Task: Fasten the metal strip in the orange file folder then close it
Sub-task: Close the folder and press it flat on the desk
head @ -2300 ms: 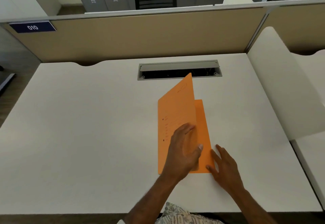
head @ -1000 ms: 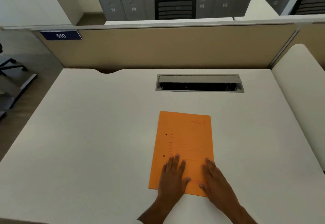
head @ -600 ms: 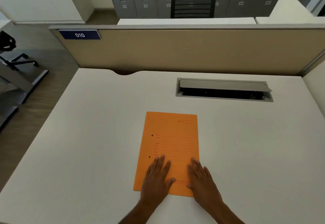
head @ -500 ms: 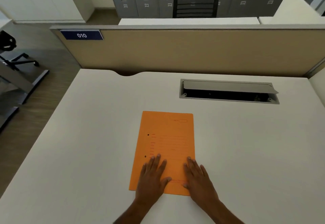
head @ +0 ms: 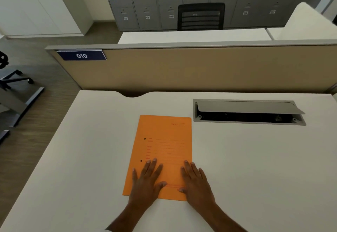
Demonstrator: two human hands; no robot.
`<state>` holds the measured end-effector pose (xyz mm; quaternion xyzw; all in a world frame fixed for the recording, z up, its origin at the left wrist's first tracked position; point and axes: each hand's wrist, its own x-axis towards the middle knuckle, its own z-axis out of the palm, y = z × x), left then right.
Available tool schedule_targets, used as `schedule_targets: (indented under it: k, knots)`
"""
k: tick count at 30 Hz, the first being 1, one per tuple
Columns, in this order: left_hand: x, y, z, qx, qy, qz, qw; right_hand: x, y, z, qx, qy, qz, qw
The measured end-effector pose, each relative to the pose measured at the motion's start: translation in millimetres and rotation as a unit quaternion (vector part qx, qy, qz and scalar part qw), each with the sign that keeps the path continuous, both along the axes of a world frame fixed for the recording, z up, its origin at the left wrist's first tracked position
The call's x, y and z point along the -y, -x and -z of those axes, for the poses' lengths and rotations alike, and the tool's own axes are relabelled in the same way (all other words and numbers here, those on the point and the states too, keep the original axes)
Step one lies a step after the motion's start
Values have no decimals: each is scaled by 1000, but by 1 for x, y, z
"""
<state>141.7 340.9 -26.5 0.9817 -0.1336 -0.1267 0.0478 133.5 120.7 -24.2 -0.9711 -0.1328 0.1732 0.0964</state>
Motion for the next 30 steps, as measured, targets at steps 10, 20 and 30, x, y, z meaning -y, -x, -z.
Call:
schedule_targets:
  k: [10,20,30]
  knots:
    - [7,-101,11,-42,12,-28,999,11,-97,20,-4,-2,-2,1000]
    - [16,-151,10,-47,4,-33,998,21,-151,24,-9,22,-8,1000]
    - [18,-161,13,-29,21,-32,999,23,-161,20,-18,11,-4,1000]
